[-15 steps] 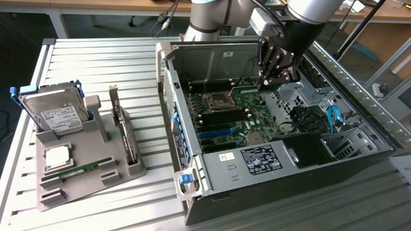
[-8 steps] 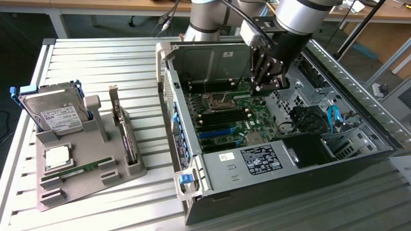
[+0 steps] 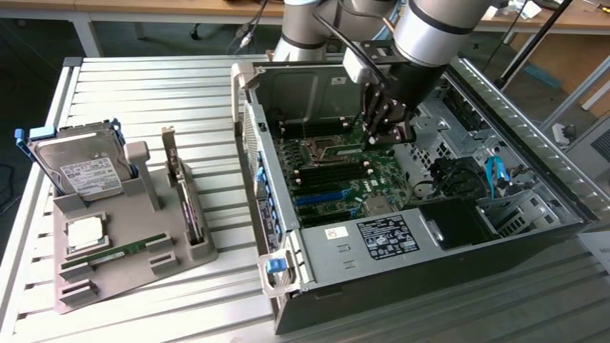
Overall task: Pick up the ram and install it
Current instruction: 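Insert the ram into the slot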
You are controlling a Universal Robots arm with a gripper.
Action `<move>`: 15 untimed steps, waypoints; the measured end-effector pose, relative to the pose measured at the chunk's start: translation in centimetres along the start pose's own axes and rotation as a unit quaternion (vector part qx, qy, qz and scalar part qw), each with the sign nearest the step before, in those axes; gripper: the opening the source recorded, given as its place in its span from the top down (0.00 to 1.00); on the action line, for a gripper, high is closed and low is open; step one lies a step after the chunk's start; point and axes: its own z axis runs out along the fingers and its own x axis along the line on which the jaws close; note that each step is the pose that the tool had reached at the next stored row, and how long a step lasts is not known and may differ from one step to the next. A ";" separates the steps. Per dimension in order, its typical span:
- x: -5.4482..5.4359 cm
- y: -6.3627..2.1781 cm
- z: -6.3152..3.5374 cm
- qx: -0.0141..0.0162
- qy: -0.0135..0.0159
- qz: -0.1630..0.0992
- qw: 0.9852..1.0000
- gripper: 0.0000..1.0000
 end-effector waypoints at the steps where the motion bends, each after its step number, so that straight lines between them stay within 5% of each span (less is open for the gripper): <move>1: 0.0 0.19 0.19 0.000 0.000 0.000 1.000 0.87; 6: -0.3 1.09 1.24 0.000 0.000 0.000 1.000 0.87; 15: -0.3 1.07 3.25 0.000 0.000 0.000 1.000 0.87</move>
